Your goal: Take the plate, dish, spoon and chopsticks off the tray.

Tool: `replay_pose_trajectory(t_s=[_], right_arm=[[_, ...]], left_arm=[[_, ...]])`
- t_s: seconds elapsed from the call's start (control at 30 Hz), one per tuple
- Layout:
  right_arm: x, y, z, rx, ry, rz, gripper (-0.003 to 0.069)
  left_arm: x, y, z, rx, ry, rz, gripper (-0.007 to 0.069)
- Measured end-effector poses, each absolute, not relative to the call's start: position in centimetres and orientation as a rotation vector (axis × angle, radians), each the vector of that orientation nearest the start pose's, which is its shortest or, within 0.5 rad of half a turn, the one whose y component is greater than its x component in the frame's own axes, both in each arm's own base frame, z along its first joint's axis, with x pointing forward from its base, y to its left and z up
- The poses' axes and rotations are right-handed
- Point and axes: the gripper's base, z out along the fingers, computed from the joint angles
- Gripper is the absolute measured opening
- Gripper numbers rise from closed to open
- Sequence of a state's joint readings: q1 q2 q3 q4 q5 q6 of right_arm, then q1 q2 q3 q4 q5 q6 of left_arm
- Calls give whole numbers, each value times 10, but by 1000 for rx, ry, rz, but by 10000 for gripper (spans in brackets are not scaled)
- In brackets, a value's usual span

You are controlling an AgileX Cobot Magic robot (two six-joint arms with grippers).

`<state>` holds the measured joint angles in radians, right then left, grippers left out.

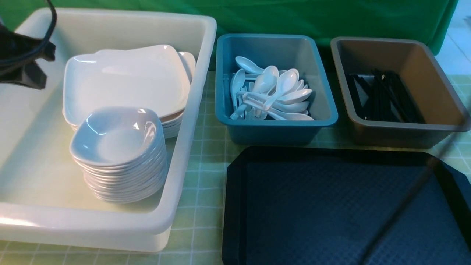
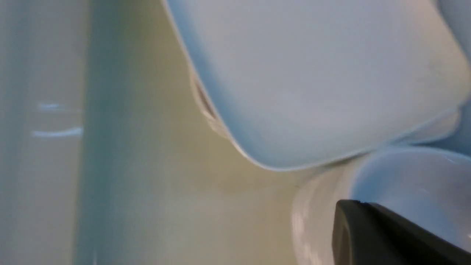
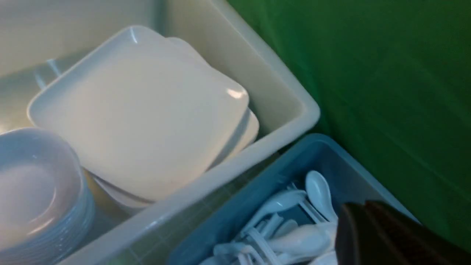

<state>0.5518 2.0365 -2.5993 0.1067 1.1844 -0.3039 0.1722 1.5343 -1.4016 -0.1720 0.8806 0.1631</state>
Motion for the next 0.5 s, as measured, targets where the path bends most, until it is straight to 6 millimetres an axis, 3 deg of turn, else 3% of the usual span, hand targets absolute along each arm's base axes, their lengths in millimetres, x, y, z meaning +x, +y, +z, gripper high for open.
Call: replay_pose_trajectory(t_s=[0.13,0.17,0.27,0.5], right_arm=[[337,201,505,-822,1931,254,7],[335,199,507,-818,1934,253,7],[317,184,510,-800,1982,233,7],[275,143,483,-790,2154,21,7]], left_arm=[[374,60,339,-130,2450,24,-17],[374,60,339,-130,2450,24,-17],[420,72,321,-166,2470,76,-17],[486,85,281,-217,2510,70,-17]])
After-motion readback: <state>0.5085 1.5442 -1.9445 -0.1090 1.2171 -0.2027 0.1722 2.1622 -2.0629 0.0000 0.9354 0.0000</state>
